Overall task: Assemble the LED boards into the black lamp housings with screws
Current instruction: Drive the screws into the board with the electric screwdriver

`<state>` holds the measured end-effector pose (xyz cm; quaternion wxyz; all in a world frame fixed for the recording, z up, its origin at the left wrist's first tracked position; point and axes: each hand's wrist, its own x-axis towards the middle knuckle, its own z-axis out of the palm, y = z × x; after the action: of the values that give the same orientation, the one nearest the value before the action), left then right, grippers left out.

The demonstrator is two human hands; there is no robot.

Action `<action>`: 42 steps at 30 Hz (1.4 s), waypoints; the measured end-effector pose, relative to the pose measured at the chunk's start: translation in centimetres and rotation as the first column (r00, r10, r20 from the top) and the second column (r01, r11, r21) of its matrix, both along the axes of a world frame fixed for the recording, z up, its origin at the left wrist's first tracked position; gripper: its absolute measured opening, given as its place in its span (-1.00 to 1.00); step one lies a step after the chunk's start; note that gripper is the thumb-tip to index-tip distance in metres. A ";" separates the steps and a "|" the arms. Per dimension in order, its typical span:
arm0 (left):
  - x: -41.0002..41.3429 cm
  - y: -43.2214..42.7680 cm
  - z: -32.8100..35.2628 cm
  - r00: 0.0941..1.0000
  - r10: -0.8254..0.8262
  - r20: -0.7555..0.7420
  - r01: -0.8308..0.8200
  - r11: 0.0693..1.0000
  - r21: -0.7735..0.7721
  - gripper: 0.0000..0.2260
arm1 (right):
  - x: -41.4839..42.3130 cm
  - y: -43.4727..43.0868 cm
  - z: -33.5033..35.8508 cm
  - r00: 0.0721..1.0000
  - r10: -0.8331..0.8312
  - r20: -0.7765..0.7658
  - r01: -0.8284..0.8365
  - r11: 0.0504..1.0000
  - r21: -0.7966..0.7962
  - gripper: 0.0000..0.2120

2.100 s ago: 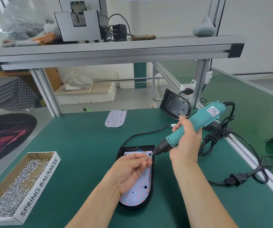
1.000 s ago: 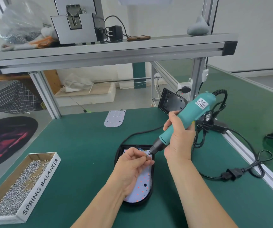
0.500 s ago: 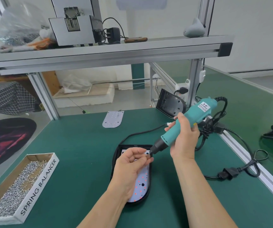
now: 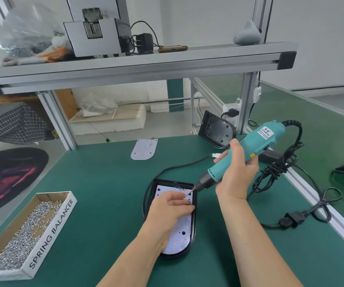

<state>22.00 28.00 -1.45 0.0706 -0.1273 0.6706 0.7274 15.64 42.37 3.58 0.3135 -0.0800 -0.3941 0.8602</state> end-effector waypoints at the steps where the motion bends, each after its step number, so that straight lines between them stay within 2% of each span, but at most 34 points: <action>1: 0.0 -0.2 0.1 1.000 0.024 0.001 -0.024 0.995 -0.101 -0.70 | 0.0 0.0 0.0 1.000 -0.001 0.006 0.001 1.000 -0.007 -0.82; 3: 0.0 -0.5 0.2 0.996 0.071 -0.049 -0.085 0.924 -0.374 -0.76 | -0.1 0.0 0.1 1.000 -0.008 -0.005 0.008 1.000 0.008 -0.82; 4: 0.0 -0.5 0.3 0.994 0.056 -0.090 -0.096 0.830 -0.549 -0.75 | -0.2 0.0 0.0 1.000 -0.016 -0.017 0.016 0.999 0.028 -0.84; 6: 0.1 -0.3 0.4 0.993 -0.044 -0.108 -0.066 0.550 -0.833 -0.69 | -0.2 -0.1 -0.1 0.999 -0.034 -0.037 0.037 0.996 0.084 -0.87; 7: 0.2 -0.2 0.4 0.991 -0.079 -0.106 -0.061 0.440 -0.896 -0.69 | -0.2 -0.2 -0.2 0.998 -0.046 -0.043 0.052 0.991 0.125 -0.89; 8: 0.2 0.0 0.4 0.989 -0.110 -0.098 -0.051 0.373 -0.927 -0.71 | -0.2 -0.4 -0.2 0.997 -0.060 -0.049 0.068 0.983 0.170 -0.89; 13: -0.4 0.1 -0.1 0.966 -0.250 -0.069 -0.022 0.187 -0.982 -0.84 | -0.7 -1.5 0.2 0.993 -0.112 -0.048 0.122 0.913 0.390 -0.85; 15: -0.5 0.1 -0.2 0.963 -0.258 -0.074 -0.031 0.166 -0.986 -0.86 | -1.1 -2.0 -0.2 0.992 -0.116 -0.053 0.127 0.875 0.467 -0.84; 18: -0.4 0.2 -0.2 0.960 -0.271 -0.075 -0.037 0.140 -0.989 -0.84 | -1.7 -2.6 -1.1 0.988 -0.137 -0.075 0.156 0.804 0.574 -0.73; 23: -0.7 0.4 -0.2 0.953 -0.295 -0.070 -0.045 0.094 -0.995 -0.86 | -2.0 -2.8 -1.6 0.980 -0.159 -0.121 0.200 0.756 0.623 -0.69; 42: -0.8 0.4 -0.4 0.947 -0.320 -0.032 -0.009 0.073 -0.997 -0.87 | -1.8 -3.3 -1.4 0.981 -0.153 -0.116 0.190 0.705 0.683 -0.68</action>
<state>21.24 28.40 -1.85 -0.0382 0.0220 0.9956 0.0823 13.86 39.10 2.20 0.4091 0.0279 -0.6691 0.6198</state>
